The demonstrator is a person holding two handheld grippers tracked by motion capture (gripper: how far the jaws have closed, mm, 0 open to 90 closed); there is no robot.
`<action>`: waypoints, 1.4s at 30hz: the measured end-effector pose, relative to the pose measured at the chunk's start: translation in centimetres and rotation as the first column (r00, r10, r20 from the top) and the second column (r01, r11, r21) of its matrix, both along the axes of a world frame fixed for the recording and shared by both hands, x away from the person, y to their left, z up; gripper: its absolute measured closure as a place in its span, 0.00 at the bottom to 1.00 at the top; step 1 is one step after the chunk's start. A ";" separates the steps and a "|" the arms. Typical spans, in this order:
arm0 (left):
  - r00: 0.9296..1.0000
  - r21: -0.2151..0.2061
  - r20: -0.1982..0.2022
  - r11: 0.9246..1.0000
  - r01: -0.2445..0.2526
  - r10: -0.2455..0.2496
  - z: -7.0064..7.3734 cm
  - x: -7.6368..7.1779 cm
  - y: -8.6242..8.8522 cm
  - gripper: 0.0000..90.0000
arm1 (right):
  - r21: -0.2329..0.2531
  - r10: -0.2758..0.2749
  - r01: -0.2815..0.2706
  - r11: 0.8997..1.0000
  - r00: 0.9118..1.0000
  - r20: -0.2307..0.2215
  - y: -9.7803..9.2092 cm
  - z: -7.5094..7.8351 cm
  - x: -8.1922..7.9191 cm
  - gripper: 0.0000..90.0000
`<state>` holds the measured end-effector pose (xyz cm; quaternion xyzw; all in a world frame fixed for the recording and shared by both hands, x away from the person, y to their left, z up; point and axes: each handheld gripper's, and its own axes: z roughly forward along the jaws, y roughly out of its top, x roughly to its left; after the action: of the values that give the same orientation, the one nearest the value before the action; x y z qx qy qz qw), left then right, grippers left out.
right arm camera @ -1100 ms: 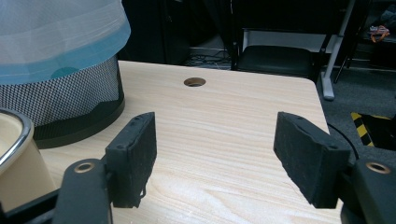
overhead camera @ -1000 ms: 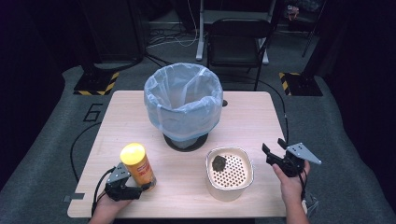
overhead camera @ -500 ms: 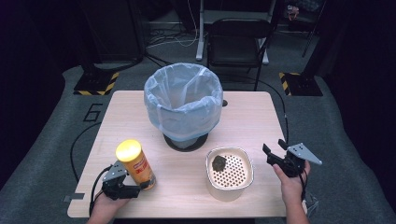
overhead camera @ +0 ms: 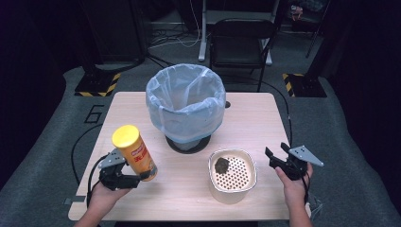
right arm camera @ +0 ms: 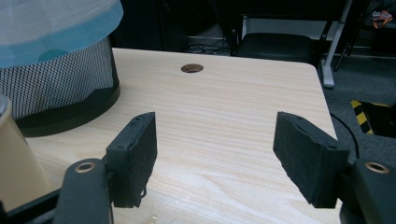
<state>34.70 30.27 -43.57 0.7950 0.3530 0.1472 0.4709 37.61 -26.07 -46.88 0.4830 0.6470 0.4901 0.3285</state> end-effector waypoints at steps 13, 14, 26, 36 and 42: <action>1.000 -0.019 -0.016 1.000 -0.009 0.008 3.6 1.6 0.2 0.26 | -0.032 0.013 -0.014 0.999 1.000 -0.021 0.2 -0.5 0.2 0.33; 1.000 -0.019 -0.020 1.000 -0.007 0.007 3.9 1.7 0.2 0.26 | -0.032 0.011 -0.012 0.999 1.000 -0.021 0.3 -0.5 0.2 0.33; 1.000 -0.009 -0.016 1.000 0.012 -0.012 7.0 2.2 -0.3 0.26 | -0.031 0.015 -0.016 0.999 1.000 -0.026 0.2 -0.6 0.3 0.33; 1.000 0.003 -0.019 1.000 0.021 -0.021 9.7 2.6 -0.8 0.26 | -0.030 0.012 -0.013 0.999 0.999 -0.038 0.2 -0.8 0.3 0.33; 1.000 0.015 -0.014 1.000 0.027 -0.027 11.9 2.7 -1.1 0.26 | -0.031 0.006 -0.007 1.000 0.999 -0.046 0.1 -0.9 0.3 0.33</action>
<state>37.44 29.16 -31.63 0.8041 0.3442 0.1380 0.4647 37.94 -25.99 -47.78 0.4867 0.6634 0.4701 0.3194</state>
